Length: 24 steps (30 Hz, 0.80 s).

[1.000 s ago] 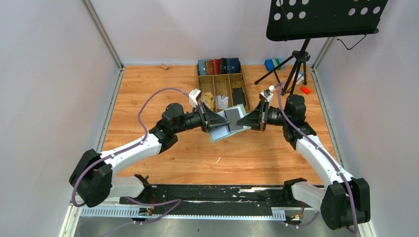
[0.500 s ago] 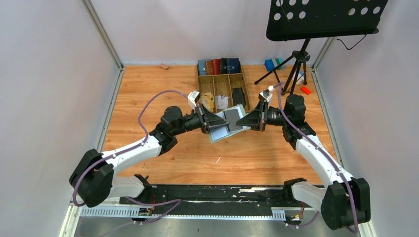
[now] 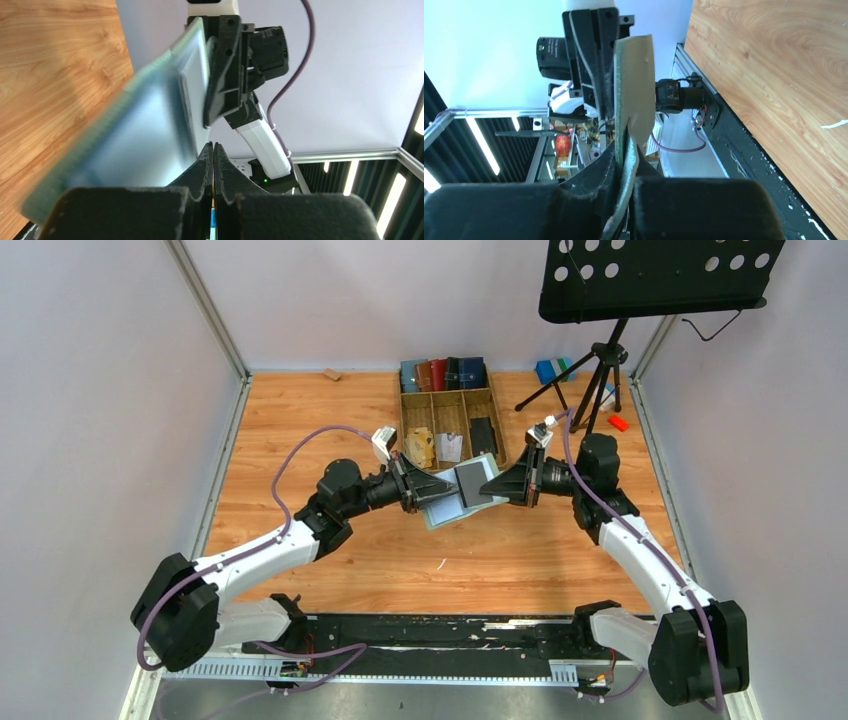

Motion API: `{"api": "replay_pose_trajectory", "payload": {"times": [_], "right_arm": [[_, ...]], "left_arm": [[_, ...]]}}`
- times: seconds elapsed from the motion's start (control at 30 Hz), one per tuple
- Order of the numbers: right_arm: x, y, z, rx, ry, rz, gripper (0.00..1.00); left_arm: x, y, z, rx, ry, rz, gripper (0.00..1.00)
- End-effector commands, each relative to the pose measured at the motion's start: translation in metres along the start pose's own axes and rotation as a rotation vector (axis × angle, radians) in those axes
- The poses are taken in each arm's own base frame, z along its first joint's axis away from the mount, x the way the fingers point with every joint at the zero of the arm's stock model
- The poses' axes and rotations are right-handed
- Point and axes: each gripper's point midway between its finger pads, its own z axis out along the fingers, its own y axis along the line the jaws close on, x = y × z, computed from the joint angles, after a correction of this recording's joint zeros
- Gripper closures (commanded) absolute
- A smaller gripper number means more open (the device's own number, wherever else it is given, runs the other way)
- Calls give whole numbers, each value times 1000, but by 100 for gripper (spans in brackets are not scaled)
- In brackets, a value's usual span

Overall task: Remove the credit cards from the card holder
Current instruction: Remove the credit card from the card holder.

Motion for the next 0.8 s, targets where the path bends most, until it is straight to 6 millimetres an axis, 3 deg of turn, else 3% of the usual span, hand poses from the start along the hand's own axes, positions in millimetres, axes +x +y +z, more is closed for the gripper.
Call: {"api": "replay_pose_trajectory", "payload": {"times": [0.0, 0.2, 0.33, 0.77], "right_arm": [[-4, 2, -3, -1, -32, -17, 92], [-4, 11, -3, -17, -31, -29, 90], [-4, 16, -4, -31, -29, -32, 90], [-4, 19, -2, -57, -20, -22, 89]], "left_arm": [[-1, -44, -10, 130, -16, 67, 98], [2, -35, -2, 59, 19, 83, 77], [3, -30, 1, 34, 28, 67, 72], [10, -15, 10, 0, 61, 34, 74]]}}
